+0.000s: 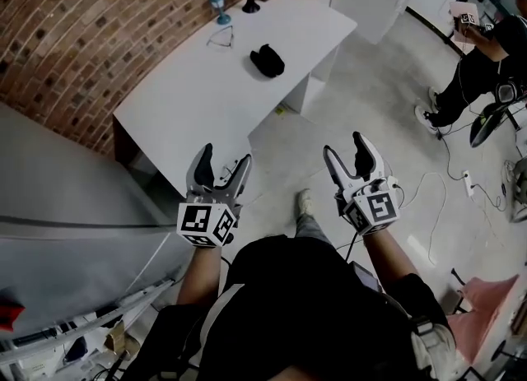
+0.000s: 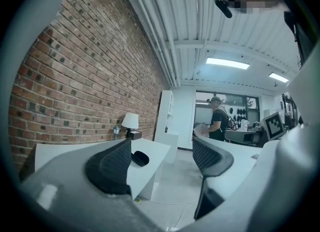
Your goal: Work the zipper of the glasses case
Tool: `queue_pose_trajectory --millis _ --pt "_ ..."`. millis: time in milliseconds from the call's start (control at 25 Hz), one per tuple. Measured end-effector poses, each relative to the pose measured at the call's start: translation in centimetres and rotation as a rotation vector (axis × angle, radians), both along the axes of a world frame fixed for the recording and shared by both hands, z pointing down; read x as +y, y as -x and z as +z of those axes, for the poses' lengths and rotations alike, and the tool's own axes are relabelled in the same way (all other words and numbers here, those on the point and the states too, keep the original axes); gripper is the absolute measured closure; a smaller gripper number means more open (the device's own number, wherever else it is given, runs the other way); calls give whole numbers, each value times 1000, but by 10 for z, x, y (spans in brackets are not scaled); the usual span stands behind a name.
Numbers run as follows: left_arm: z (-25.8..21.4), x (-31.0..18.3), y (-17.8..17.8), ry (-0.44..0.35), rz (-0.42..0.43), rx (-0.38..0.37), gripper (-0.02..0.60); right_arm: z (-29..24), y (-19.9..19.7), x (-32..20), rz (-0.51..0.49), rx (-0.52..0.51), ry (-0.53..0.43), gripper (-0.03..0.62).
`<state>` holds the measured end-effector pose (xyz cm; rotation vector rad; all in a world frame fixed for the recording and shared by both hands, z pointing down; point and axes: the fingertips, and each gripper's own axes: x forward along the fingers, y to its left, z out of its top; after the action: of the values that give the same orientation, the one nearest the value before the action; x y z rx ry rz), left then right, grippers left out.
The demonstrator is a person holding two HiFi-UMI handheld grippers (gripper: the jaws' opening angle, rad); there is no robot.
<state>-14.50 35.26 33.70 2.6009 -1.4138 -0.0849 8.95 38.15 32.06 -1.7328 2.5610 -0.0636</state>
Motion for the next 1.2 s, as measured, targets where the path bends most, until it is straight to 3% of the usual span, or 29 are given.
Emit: queue_pose_trajectory --millis 480,800,960,1200 --pt "-13 -113 -69 -35 -91 -27 198 5 -77 -139 -75 -47 -12 298" --pt "-16 -169 -117 -44 -132 -37 200 1 -136 -196 -94 -61 -3 299" --pt "-7 -187 -124 -27 -129 -67 198 9 -148 -213 -70 -103 6 301" --pt "5 -209 -126 -5 -113 -63 192 29 -144 -235 -61 -88 62 306"
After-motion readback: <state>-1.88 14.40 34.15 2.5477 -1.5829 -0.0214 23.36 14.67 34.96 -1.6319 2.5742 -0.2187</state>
